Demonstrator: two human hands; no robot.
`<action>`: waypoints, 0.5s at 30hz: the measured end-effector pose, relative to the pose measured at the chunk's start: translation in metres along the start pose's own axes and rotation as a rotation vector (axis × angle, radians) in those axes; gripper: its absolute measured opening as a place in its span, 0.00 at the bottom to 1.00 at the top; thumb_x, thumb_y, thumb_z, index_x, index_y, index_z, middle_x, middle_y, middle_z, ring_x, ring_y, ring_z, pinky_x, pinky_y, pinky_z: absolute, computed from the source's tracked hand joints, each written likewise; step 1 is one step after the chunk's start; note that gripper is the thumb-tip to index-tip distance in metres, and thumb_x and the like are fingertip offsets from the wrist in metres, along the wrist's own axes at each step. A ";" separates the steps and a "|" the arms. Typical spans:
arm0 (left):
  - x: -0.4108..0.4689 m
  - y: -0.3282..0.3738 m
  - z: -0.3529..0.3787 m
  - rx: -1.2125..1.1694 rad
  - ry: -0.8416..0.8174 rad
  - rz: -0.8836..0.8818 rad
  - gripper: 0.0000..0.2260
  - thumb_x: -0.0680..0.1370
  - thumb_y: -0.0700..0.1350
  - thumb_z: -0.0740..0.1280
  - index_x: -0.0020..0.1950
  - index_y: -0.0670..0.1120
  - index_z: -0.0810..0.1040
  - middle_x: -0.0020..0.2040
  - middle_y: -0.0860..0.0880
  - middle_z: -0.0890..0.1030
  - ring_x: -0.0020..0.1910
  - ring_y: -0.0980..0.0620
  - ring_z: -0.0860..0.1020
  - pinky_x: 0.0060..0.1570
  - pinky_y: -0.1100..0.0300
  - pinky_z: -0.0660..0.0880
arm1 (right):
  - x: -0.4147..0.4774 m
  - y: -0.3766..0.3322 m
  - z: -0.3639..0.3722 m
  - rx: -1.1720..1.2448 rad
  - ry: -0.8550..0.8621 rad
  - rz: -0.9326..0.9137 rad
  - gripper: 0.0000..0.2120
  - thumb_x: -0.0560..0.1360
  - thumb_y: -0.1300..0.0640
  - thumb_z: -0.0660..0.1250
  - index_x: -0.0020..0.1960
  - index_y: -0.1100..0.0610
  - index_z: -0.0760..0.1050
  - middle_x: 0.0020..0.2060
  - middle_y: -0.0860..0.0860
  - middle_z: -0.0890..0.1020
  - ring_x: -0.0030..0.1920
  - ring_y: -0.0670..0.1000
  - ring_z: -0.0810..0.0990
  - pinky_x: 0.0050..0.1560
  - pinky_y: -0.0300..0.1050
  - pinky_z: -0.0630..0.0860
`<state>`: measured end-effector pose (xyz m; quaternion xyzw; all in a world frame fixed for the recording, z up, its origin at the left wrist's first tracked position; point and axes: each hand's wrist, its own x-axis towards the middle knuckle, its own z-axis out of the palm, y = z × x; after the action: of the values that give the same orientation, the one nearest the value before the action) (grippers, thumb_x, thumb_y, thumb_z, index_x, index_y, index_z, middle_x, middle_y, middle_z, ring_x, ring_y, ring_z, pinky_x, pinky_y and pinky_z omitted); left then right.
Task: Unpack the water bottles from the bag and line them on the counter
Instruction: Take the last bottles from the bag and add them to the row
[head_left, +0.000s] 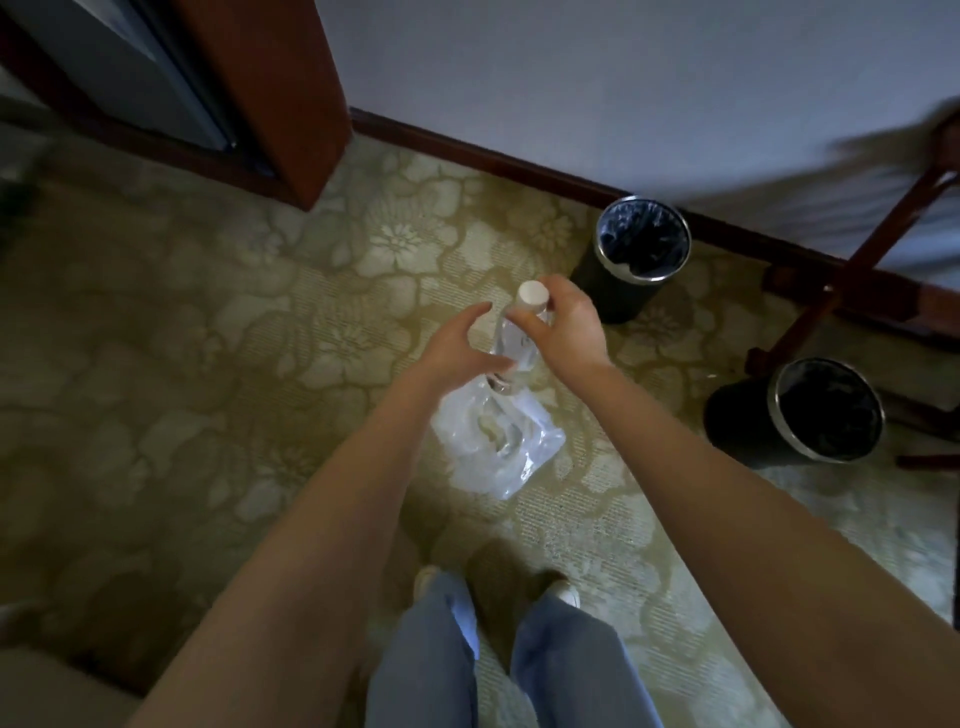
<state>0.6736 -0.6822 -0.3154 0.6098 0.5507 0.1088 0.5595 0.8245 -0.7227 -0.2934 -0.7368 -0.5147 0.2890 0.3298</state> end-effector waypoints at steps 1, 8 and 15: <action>-0.009 0.020 -0.015 -0.011 0.012 0.020 0.36 0.66 0.44 0.78 0.72 0.50 0.67 0.70 0.49 0.70 0.65 0.52 0.69 0.56 0.60 0.67 | 0.003 -0.025 -0.010 -0.001 0.005 -0.030 0.17 0.72 0.44 0.69 0.52 0.56 0.74 0.47 0.50 0.78 0.47 0.49 0.76 0.45 0.46 0.75; -0.068 0.126 -0.126 -0.018 0.178 0.170 0.27 0.65 0.45 0.78 0.61 0.42 0.76 0.55 0.43 0.81 0.54 0.45 0.79 0.57 0.44 0.75 | 0.027 -0.192 -0.046 0.002 0.052 -0.225 0.16 0.71 0.44 0.68 0.50 0.55 0.74 0.44 0.48 0.76 0.47 0.50 0.75 0.42 0.42 0.68; -0.100 0.147 -0.263 -0.073 0.267 0.263 0.22 0.67 0.45 0.78 0.56 0.45 0.75 0.52 0.48 0.81 0.52 0.50 0.79 0.51 0.57 0.77 | 0.057 -0.328 -0.002 0.043 0.076 -0.371 0.16 0.71 0.43 0.67 0.45 0.56 0.73 0.40 0.47 0.74 0.45 0.53 0.74 0.42 0.45 0.69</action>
<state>0.5207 -0.5791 -0.0575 0.6359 0.5311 0.2810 0.4844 0.6569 -0.5864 -0.0399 -0.6324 -0.6227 0.2061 0.4121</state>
